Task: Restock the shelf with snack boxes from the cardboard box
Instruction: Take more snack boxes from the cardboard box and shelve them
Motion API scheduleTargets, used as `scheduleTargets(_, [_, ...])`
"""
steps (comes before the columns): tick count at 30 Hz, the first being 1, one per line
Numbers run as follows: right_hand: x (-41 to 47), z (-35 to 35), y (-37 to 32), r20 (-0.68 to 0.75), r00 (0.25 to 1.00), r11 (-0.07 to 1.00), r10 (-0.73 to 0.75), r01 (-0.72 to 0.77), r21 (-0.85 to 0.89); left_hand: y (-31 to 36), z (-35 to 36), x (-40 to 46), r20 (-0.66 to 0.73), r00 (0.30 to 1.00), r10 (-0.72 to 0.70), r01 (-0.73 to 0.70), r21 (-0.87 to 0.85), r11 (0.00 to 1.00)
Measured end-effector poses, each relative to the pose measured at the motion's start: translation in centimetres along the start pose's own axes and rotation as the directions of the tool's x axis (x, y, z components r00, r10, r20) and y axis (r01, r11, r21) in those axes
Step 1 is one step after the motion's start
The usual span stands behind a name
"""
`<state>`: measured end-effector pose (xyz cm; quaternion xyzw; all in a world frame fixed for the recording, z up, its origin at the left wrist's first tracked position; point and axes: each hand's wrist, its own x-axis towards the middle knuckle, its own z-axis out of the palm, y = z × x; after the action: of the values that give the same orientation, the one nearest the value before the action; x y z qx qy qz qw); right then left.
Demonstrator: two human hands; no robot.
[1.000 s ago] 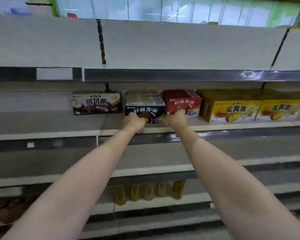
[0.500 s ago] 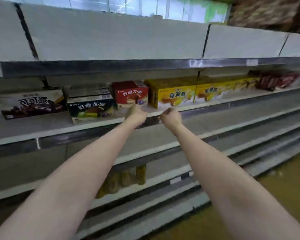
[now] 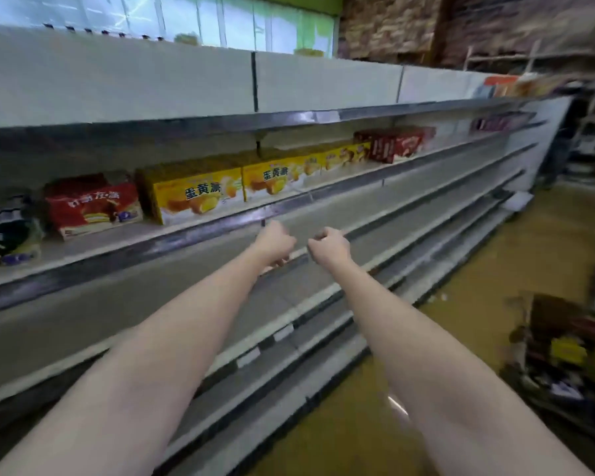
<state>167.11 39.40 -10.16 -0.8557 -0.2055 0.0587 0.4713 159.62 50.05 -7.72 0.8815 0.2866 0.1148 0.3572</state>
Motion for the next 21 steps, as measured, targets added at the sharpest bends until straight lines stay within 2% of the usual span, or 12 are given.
scheduleTargets(5, [0.4, -8.2, 9.7, -0.099, 0.987, 0.991, 0.130, -0.132, -0.019, 6.3, 11.2, 0.9, 0.147, 0.984, 0.098, -0.106, 0.052, 0.993])
scheduleTargets(12, [-0.7, -17.8, 21.7, -0.219, 0.919, 0.943, 0.328, -0.333, 0.012, 13.8, 24.7, 0.6, 0.355, 0.910, 0.213, -0.262, 0.098, 0.960])
scheduleTargets(17, [-1.5, -22.6, 29.6, -0.366, 0.804, 0.875, 0.468, -0.480, 0.063, 18.1, 34.8, 0.9, 0.494, 0.822, 0.282, -0.353, 0.054, 0.934])
scheduleTargets(21, [-1.9, -25.9, 35.9, -0.412, 0.704, 0.797, 0.579, -0.594, 0.104, 20.6, 43.0, 1.7, 0.603, 0.728, 0.326, -0.438, 0.044, 0.898])
